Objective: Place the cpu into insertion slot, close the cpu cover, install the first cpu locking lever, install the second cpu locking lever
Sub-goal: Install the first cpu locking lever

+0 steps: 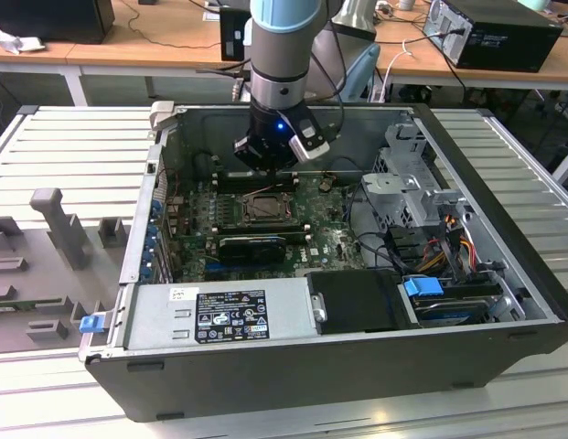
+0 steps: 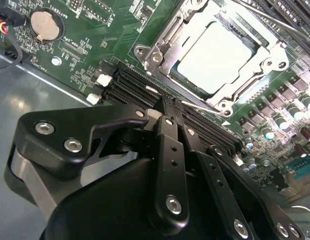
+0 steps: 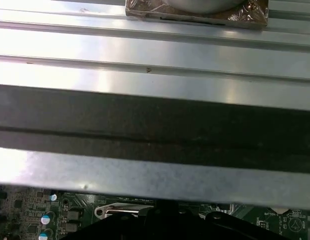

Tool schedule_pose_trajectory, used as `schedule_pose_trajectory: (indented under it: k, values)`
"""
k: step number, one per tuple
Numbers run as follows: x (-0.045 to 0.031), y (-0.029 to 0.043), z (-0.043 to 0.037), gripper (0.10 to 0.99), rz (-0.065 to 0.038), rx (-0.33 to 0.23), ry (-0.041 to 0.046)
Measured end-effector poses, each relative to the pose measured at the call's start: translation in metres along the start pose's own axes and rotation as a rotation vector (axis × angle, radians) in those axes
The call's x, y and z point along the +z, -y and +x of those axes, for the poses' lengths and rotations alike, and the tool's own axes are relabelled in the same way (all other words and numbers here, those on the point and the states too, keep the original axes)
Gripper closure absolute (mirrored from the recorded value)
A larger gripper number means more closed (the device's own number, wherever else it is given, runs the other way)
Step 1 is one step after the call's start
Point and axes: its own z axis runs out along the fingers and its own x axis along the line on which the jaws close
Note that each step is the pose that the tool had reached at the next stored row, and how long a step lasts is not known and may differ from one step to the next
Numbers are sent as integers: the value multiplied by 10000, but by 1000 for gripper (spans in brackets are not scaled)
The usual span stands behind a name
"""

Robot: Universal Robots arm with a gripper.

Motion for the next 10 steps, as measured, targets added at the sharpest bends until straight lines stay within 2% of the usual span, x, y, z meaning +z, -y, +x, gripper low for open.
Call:
schedule_pose_trajectory:
  k: [4, 8, 10]
  values:
    - [16, 4, -30, 980, -2, 64, 10]
    - [65, 10, -35, 980, 2, 65, 8]
    - [82, 12, -42, 980, 36, 65, 6]
